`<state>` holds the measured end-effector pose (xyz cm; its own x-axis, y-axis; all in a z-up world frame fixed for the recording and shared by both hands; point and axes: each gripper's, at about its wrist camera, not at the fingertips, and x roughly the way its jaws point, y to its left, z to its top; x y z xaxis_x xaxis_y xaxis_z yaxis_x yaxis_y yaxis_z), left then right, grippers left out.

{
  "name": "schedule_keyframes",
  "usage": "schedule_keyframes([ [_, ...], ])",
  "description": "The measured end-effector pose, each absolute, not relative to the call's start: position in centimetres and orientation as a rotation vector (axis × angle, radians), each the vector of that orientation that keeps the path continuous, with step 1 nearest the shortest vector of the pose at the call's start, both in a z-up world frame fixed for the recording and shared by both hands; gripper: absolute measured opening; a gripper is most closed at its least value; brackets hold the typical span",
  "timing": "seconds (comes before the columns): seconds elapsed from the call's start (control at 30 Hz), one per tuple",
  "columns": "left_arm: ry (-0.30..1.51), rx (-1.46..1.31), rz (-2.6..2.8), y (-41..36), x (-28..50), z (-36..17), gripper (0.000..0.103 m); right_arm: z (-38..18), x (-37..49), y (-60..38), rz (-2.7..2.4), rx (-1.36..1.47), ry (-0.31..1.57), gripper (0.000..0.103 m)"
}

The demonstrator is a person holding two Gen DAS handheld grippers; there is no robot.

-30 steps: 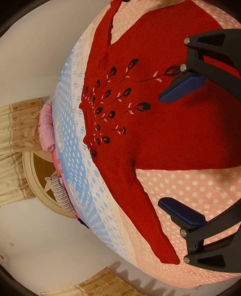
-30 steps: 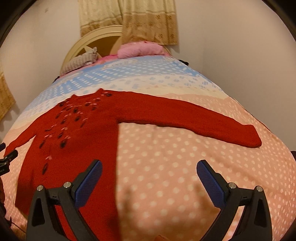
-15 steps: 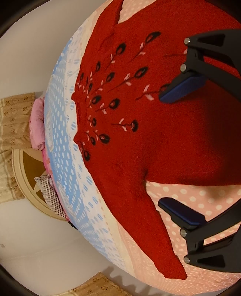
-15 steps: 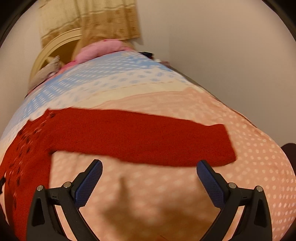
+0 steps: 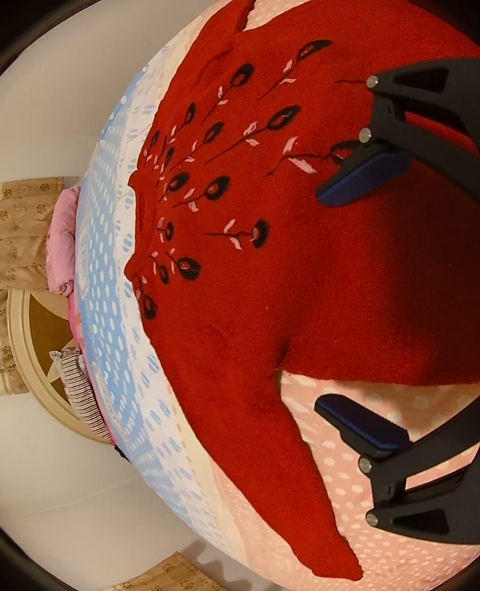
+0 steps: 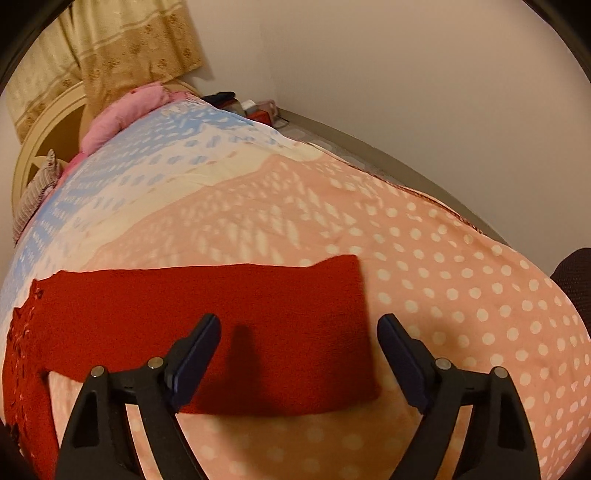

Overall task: Fold small clothes
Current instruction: 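Move the right tool to the sweater's sleeve cuff and close on it, then lift the cuff with the right tool, fold the sleeve across the body, release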

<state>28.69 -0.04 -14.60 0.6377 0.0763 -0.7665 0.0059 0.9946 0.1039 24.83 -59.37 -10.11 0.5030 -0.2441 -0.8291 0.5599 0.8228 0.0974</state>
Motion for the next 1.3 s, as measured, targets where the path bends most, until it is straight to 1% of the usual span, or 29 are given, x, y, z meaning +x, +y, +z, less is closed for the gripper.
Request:
schedule_keyframes([
  [0.03, 0.881, 0.096, 0.039, 0.1, 28.8, -14.7, 0.103, -10.5, 24.9, -59.8, -0.508, 0.39, 0.936, 0.08],
  [0.1, 0.885, 0.09, 0.032, 0.1, 28.8, -14.8, 0.103, -11.4, 24.6, -60.7, -0.505, 0.441, 0.946, 0.071],
  [0.13, 0.885, 0.088, 0.029, 0.1, 28.8, -14.8, 0.103, -11.6, 24.4, -60.9, -0.499, 0.457, 0.937, 0.071],
  [0.17, 0.887, 0.084, 0.027, 0.2, 28.8, -14.9, 0.103, -11.5, 24.3, -61.0, -0.495, 0.462, 0.926, 0.068],
  [0.2, 0.891, 0.081, 0.022, 0.2, 28.8, -15.0, 0.103, -11.4, 24.2, -61.0, -0.49, 0.457, 0.92, 0.06],
  [0.23, 0.894, 0.076, 0.019, 0.3, 28.9, -15.0, 0.103, -11.2, 24.1, -61.0, -0.485, 0.453, 0.917, 0.056],
  [0.27, 0.898, 0.068, 0.016, 0.4, 29.0, -15.1, 0.103, -11.1, 24.1, -61.1, -0.483, 0.45, 0.915, 0.049],
  [0.3, 0.904, 0.063, 0.011, 0.4, 29.0, -15.2, 0.103, -10.9, 24.0, -61.2, -0.464, 0.454, 0.908, 0.032],
  [0.37, 0.91, 0.062, 0.003, 0.3, 29.1, -15.4, 0.103, -10.7, 24.0, -61.2, -0.426, 0.472, 0.907, 0.013],
  [0.5, 0.922, 0.064, -0.013, 0.1, 29.1, -15.7, 0.103, -10.0, 24.1, -60.4, -0.402, 0.458, 0.889, 0.012],
  [0.67, 0.936, 0.033, -0.029, 0.5, 29.3, -16.0, 0.103, -7.6, 24.3, -58.8, -0.368, 0.441, 0.835, 0.011],
  [1.0, 0.933, 0.012, -0.041, 0.8, 29.2, -16.0, 0.103, 0.1, 26.1, -53.3, -0.252, 0.342, 0.732, 0.011],
  [1.17, 0.907, -0.011, -0.053, 1.4, 28.7, -15.2, 0.103, 3.0, 27.2, -49.9, -0.196, 0.289, 0.706, 0.011],
  [1.3, 0.835, -0.029, -0.061, 2.1, 27.7, -13.8, 0.103, 4.5, 28.3, -46.9, -0.146, 0.254, 0.698, 0.011],
])
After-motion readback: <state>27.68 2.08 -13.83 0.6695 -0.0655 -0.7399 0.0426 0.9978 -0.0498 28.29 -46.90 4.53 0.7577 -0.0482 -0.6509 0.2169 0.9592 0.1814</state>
